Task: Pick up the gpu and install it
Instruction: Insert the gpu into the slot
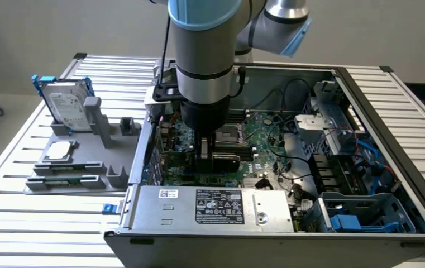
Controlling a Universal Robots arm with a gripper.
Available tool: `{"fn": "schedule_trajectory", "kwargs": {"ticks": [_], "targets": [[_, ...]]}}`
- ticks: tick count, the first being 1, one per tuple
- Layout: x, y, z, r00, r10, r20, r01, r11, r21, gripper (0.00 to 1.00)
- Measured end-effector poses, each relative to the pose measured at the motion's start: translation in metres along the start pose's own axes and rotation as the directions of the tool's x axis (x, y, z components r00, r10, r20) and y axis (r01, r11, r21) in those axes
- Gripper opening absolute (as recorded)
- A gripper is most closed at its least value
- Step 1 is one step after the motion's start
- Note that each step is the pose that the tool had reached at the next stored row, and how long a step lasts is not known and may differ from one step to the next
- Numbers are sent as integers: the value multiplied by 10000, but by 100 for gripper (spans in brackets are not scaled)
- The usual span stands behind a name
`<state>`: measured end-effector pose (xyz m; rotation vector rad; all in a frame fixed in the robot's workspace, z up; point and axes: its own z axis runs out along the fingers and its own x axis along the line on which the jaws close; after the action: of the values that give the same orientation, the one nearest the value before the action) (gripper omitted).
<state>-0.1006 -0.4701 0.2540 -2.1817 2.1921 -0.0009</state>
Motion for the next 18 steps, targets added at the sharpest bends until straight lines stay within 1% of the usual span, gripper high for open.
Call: {"fn": "schedule_trajectory", "kwargs": {"ticks": [18], "targets": [[-1,0,-14,10000,0,0,0,10000,0,58]]}}
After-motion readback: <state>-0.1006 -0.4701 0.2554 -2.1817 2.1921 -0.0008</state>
